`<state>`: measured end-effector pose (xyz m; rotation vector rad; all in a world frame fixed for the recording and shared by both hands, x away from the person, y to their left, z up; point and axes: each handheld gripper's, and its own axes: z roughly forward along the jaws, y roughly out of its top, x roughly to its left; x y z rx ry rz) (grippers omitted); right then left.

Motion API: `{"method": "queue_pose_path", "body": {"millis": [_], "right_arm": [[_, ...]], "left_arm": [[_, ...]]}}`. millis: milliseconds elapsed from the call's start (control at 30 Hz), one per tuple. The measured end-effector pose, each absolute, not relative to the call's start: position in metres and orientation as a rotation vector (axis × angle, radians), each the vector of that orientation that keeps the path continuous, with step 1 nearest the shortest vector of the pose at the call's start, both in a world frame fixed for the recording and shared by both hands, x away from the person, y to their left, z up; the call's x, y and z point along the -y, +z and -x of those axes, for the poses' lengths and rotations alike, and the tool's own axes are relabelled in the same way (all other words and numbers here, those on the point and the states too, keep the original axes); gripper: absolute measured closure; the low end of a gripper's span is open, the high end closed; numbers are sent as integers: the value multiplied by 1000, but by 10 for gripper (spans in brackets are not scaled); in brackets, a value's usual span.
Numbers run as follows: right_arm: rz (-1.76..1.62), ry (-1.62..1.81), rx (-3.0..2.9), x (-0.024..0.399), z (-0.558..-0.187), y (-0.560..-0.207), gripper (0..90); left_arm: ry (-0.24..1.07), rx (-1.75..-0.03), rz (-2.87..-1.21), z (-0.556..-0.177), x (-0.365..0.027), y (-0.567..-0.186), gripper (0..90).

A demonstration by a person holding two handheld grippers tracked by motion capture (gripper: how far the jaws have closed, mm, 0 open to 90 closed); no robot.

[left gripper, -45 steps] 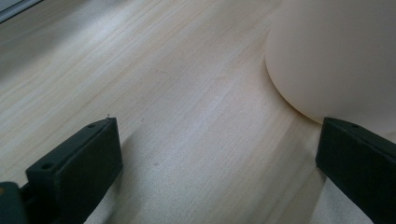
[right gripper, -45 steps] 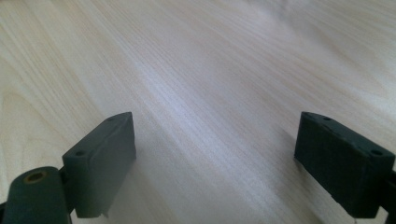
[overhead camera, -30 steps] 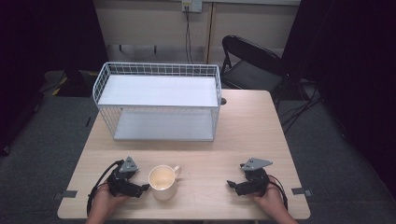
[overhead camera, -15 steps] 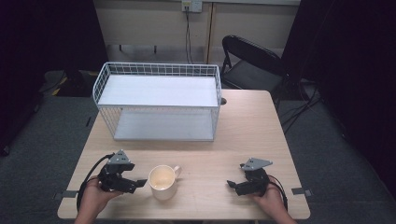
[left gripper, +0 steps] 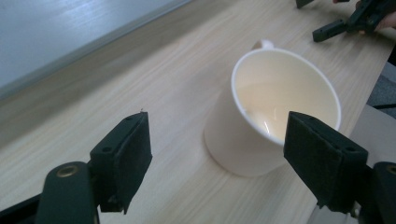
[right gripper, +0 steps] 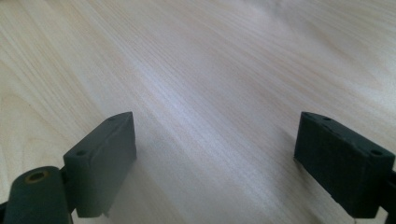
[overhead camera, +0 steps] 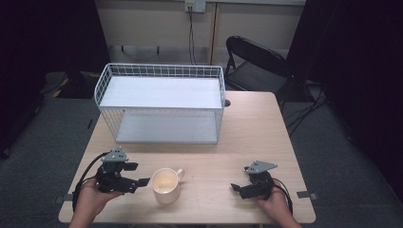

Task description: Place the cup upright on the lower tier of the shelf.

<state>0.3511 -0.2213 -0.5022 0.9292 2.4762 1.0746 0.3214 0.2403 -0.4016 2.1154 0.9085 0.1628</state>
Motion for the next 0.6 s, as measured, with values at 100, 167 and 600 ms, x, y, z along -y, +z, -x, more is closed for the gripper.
{"method": "queue_pose_path", "body": {"millis": [100, 167, 600], "right_arm": [[-929, 1075, -2476, 221, -351, -502, 121], [-929, 1075, -2476, 221, -351, -502, 121], [-929, 1073, -2477, 221, -351, -502, 121]], "left_arm": [[171, -908, -2127, -323, -234, -399, 229], [165, -905, -2130, -324, -231, -399, 231], [133, -939, -2142, -335, -208, -415, 361]]}}
